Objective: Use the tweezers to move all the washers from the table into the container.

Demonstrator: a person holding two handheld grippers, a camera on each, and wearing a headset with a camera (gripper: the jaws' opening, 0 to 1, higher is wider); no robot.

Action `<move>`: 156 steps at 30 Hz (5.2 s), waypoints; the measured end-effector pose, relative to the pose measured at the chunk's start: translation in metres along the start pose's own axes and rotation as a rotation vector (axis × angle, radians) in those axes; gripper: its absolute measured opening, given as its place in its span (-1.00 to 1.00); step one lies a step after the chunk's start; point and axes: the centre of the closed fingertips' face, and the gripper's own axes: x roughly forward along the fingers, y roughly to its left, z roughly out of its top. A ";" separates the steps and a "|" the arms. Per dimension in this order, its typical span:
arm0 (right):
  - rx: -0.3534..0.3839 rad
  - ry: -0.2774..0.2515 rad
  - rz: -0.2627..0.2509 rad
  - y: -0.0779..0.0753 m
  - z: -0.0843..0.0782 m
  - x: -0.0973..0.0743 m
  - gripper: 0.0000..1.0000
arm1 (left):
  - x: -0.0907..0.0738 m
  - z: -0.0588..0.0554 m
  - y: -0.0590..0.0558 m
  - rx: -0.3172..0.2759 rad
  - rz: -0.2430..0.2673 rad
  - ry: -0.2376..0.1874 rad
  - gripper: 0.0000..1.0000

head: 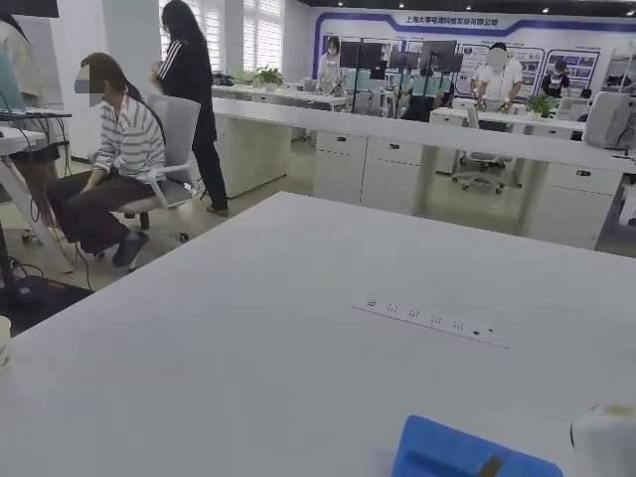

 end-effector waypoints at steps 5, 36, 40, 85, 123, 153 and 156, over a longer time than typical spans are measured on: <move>0.016 0.013 0.012 0.003 -0.008 0.005 -0.93 | 0.000 0.000 -0.001 0.001 -0.003 0.002 0.60; 0.051 0.100 -0.032 -0.006 -0.050 -0.001 -0.93 | 0.000 -0.004 0.001 0.002 -0.001 0.019 0.55; 0.049 0.106 -0.030 -0.004 -0.053 -0.001 -0.93 | 0.000 -0.004 0.001 0.003 -0.002 0.018 0.56; -0.053 0.041 -0.061 0.003 -0.055 0.006 -0.93 | 0.000 -0.004 0.001 0.007 -0.001 0.019 0.55; 0.042 -0.007 -0.086 0.009 -0.056 0.002 -0.94 | 0.000 -0.007 0.002 0.008 0.000 0.032 0.53; -0.014 -0.127 -0.026 -0.005 0.043 -0.033 -0.93 | 0.000 -0.008 0.002 0.012 0.002 0.034 0.51; 0.016 -0.134 -0.036 -0.013 0.047 -0.033 -0.93 | 0.000 -0.009 0.002 0.014 0.001 0.038 0.51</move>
